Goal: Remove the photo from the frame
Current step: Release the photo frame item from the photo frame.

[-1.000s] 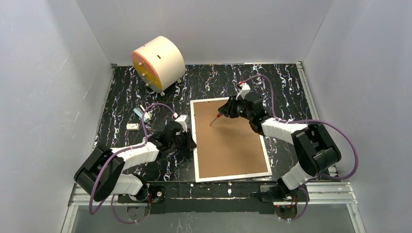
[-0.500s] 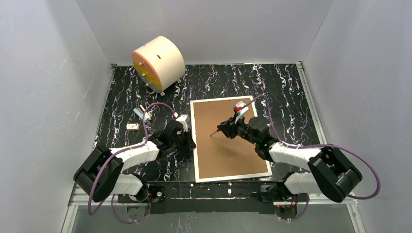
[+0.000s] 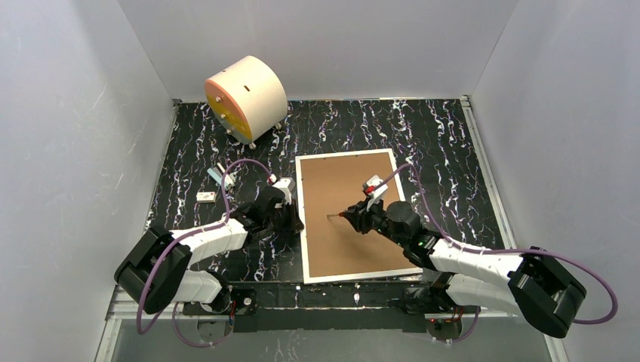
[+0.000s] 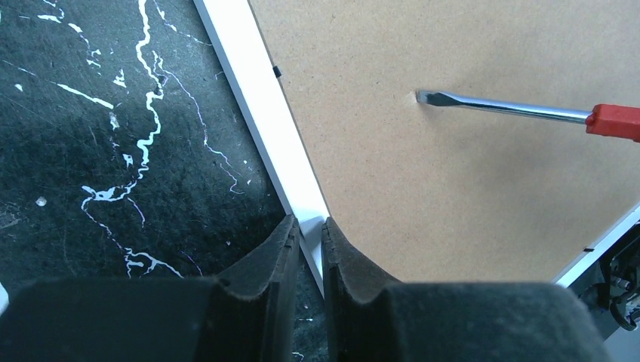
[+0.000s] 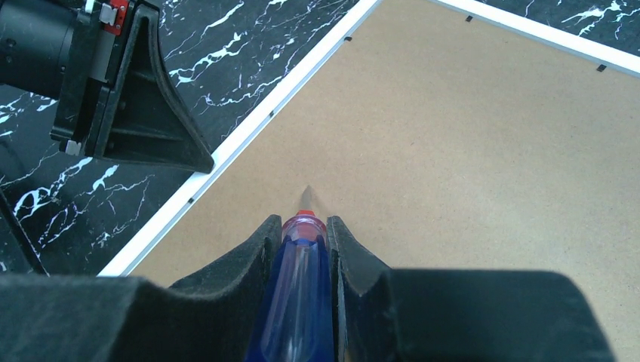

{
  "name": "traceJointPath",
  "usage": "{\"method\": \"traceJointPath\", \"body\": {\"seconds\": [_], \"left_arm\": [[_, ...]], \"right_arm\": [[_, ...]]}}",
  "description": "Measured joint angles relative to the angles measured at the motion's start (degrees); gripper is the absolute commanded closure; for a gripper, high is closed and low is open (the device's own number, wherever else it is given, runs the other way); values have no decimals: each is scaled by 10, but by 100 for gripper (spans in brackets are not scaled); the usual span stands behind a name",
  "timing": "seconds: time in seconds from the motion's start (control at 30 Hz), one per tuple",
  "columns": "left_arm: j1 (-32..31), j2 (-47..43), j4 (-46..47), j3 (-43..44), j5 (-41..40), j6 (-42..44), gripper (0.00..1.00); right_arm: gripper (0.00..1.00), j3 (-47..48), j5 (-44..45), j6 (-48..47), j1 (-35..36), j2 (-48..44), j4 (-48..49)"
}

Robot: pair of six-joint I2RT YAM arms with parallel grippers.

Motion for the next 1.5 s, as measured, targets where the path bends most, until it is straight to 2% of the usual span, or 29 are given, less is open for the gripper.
{"method": "traceJointPath", "body": {"seconds": [0.2,0.3,0.63,0.7,0.73,0.77,0.87,1.07,1.2,1.33,1.5], "left_arm": [[0,-1,-3,1,-3,0,96],[0,-1,-5,3,-3,0,96],[0,-1,-6,3,-4,0,95],[0,0,-6,3,-4,0,95],[0,0,-6,3,-4,0,95],[0,0,-6,4,-4,0,93],[0,0,-10,7,-6,0,78],[-3,3,-18,7,-9,1,58],[-3,0,-26,10,-6,1,52],[6,-9,-33,10,-2,-2,52],[46,-11,-29,10,18,-9,47]], "right_arm": [[99,47,-4,-1,0,8,-70],[92,56,-7,1,0,6,-92],[84,56,-21,34,0,-38,-155],[85,56,-21,41,0,-42,-161],[91,56,-21,44,0,-44,-164],[99,56,-21,47,0,-45,-166],[99,56,-16,61,0,-47,-171],[99,85,-7,97,-17,-29,-200],[99,126,-46,115,-92,28,-200],[99,153,-110,140,-175,84,-171],[99,207,-167,162,-216,176,-114]]}}
